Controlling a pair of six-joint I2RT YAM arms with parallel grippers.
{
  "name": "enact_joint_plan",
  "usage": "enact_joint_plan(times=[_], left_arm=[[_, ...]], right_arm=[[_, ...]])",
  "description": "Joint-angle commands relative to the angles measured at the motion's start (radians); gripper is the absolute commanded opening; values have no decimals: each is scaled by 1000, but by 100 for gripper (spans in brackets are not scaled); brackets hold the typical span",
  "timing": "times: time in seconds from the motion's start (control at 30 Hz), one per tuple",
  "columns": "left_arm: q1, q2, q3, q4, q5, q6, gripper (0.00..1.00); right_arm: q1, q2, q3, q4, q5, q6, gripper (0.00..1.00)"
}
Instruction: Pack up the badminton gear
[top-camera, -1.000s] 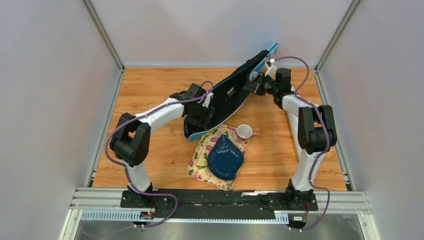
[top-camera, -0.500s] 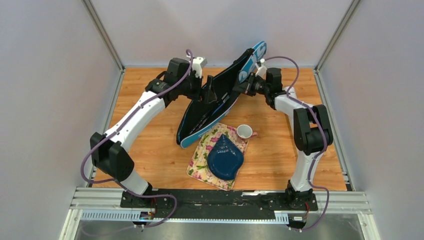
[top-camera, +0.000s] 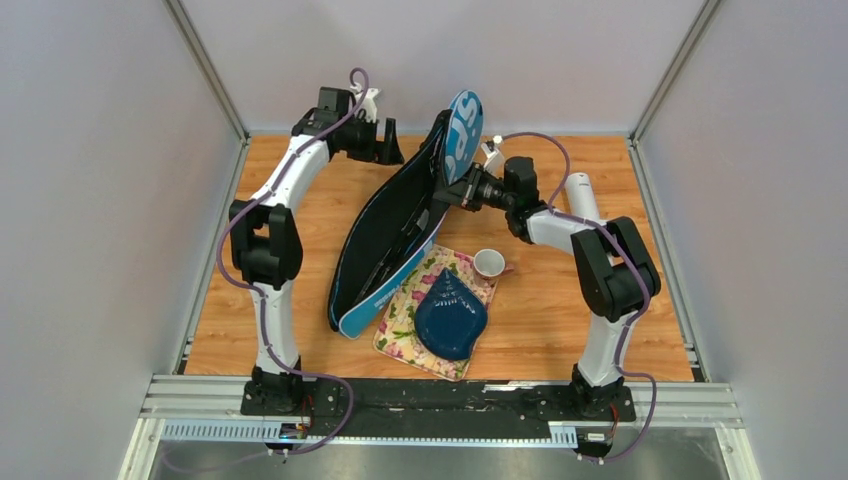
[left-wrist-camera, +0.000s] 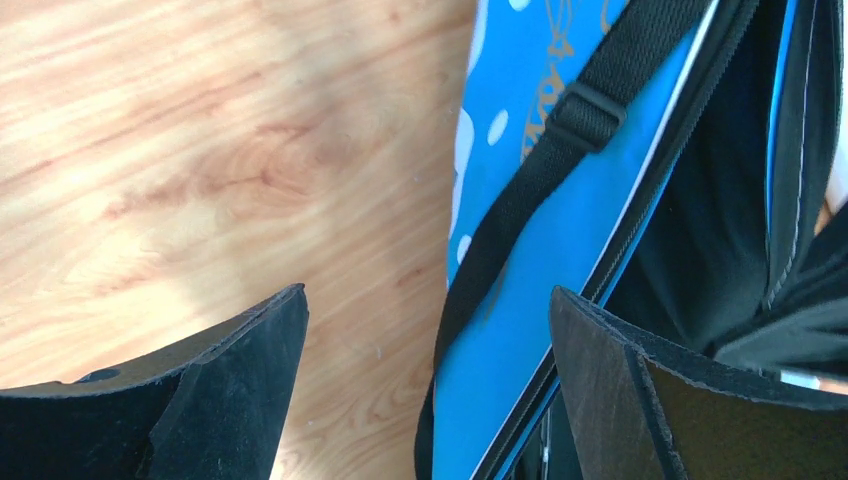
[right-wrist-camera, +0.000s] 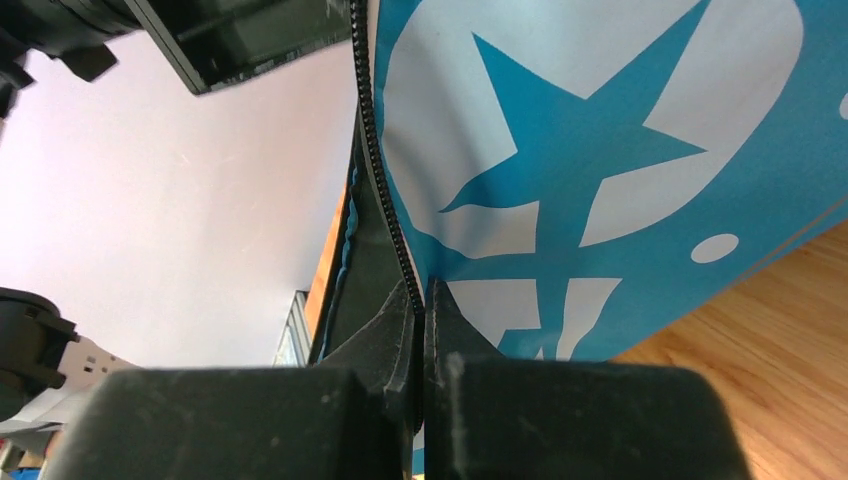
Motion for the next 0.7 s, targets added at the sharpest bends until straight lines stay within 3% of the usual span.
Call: enact_joint_plan(times=[0.0, 0.17, 0.33, 0.57, 0.67], left_arm=[[-6, -33, -12, -30, 222, 46, 96], [-28, 12, -39, -112, 454, 5, 96], [-88, -111, -226, -34, 409, 12, 96], [-164, -142, -231, -90, 269, 61, 96], [-171, -184, -280, -38, 270, 37, 96]], right_arm=[[1, -32, -23, 203, -8, 121, 0], [8, -4, -41, 312, 34, 204, 0], [13, -23, -54, 262, 144, 229, 0], [47, -4, -55, 277, 284, 375, 0], [70, 6, -45, 272, 339, 415, 0]])
